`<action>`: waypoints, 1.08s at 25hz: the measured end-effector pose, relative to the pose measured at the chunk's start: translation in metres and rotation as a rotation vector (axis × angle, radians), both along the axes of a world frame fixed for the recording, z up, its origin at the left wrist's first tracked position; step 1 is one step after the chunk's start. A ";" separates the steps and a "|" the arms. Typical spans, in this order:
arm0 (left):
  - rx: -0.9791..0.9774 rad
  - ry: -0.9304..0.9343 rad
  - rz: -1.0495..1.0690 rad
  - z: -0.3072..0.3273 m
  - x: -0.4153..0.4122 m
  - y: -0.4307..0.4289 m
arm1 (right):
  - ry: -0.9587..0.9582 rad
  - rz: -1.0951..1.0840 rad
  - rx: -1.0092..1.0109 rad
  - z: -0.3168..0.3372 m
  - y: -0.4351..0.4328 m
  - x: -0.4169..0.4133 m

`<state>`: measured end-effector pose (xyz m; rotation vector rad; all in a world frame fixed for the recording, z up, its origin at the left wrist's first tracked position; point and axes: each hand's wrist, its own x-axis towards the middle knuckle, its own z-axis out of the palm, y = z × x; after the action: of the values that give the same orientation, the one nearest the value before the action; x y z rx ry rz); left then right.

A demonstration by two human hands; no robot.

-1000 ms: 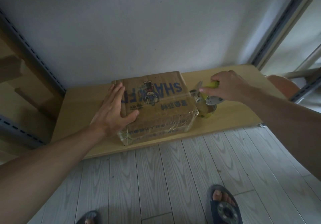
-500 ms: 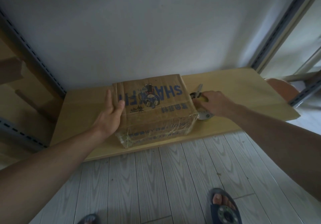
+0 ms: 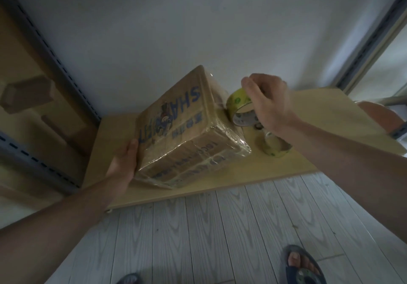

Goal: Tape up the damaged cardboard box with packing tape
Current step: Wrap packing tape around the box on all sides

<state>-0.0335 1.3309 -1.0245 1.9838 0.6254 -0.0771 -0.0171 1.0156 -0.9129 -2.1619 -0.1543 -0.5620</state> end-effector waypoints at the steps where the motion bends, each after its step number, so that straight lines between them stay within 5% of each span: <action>1: 0.128 0.015 -0.022 -0.002 0.002 0.007 | -0.014 0.004 0.036 0.006 0.009 0.001; 6: 0.445 0.000 -0.233 -0.018 0.006 0.018 | -0.047 0.103 0.198 0.032 0.056 0.010; 8: 0.275 0.006 -0.266 -0.011 0.014 0.024 | -0.053 0.146 0.180 0.040 0.083 0.012; 11: -0.167 -0.352 -0.213 0.038 0.037 0.041 | 0.000 0.263 0.200 0.038 0.121 0.013; 13: -0.309 -0.518 -0.496 0.086 0.037 0.047 | 0.064 0.328 0.195 0.036 0.146 0.014; 16: -0.022 -0.461 -0.880 0.122 0.024 0.042 | 0.090 0.325 0.212 0.034 0.169 0.014; 18: 0.195 -0.499 -0.842 0.115 0.025 0.038 | 0.131 0.352 0.263 0.029 0.167 0.016; 23: 0.333 -0.520 -0.904 0.114 0.035 0.035 | 0.190 0.379 0.243 0.029 0.158 0.016; 27: 0.446 -0.559 -0.982 0.120 0.032 0.035 | 0.140 0.318 0.040 0.050 0.146 0.017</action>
<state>-0.0016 1.3656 -0.9040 2.4179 -0.7782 0.0287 -0.0004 1.1613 -0.8628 -2.0747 -0.3981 -0.2294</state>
